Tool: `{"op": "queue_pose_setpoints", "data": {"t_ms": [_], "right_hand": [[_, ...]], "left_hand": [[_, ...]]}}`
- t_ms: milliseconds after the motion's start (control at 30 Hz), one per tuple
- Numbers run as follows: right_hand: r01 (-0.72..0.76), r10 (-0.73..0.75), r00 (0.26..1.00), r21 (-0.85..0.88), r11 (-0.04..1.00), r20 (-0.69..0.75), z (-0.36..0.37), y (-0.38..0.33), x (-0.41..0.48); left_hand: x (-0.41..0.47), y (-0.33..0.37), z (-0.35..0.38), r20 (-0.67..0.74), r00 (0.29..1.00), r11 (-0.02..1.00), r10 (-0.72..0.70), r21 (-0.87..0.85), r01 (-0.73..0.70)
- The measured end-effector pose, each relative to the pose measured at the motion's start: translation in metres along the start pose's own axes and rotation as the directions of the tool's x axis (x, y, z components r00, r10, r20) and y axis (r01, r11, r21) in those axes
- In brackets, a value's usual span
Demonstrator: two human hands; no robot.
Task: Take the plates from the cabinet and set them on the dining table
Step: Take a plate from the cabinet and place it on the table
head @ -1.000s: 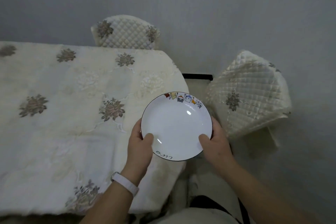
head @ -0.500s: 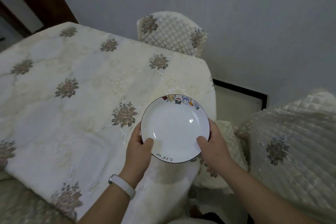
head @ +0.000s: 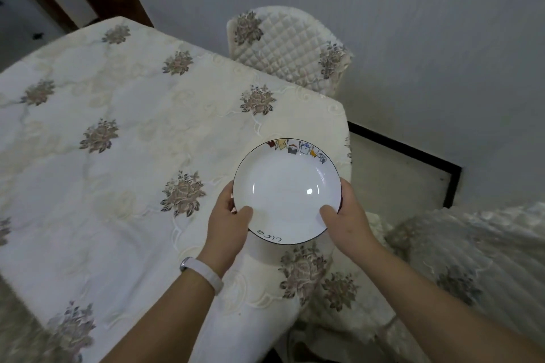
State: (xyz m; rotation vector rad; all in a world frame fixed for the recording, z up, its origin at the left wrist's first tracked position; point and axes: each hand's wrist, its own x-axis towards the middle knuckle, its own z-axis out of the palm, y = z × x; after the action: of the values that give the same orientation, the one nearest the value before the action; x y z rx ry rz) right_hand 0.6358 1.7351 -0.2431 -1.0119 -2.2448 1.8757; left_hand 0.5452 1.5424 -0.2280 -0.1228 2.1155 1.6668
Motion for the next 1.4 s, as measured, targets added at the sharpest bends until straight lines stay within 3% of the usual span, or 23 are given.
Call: {"op": "queue_pose_setpoints", "data": {"t_ms": [500, 767, 933, 1300, 1400], "right_hand": [[-0.044, 0.039, 0.997, -0.072, 0.996, -0.069, -0.018, 0.009, 0.131], [-0.034, 0.022, 0.996, -0.138, 0.99, -0.083, -0.013, 0.019, 0.194], [-0.036, 0.021, 0.997, -0.209, 0.977, -0.072, -0.009, 0.025, 0.214], [-0.074, 0.054, 0.996, -0.291, 0.954, -0.075, -0.009, 0.027, 0.222], [-0.109, 0.101, 0.994, -0.238, 0.965, -0.045, -0.009, 0.025, 0.22]], "left_hand": [[0.137, 0.006, 0.058, 0.076, 0.997, 0.997, -0.009, 0.083, 0.002], [0.2, -0.002, 0.075, 0.101, 0.995, 0.972, 0.007, 0.231, -0.031], [0.221, -0.005, 0.075, 0.128, 0.991, 0.938, 0.049, 0.335, -0.09], [0.227, -0.009, 0.072, 0.107, 0.992, 0.93, 0.072, 0.352, -0.105], [0.225, -0.01, 0.07, 0.079, 0.995, 0.945, 0.065, 0.315, -0.087]]}}
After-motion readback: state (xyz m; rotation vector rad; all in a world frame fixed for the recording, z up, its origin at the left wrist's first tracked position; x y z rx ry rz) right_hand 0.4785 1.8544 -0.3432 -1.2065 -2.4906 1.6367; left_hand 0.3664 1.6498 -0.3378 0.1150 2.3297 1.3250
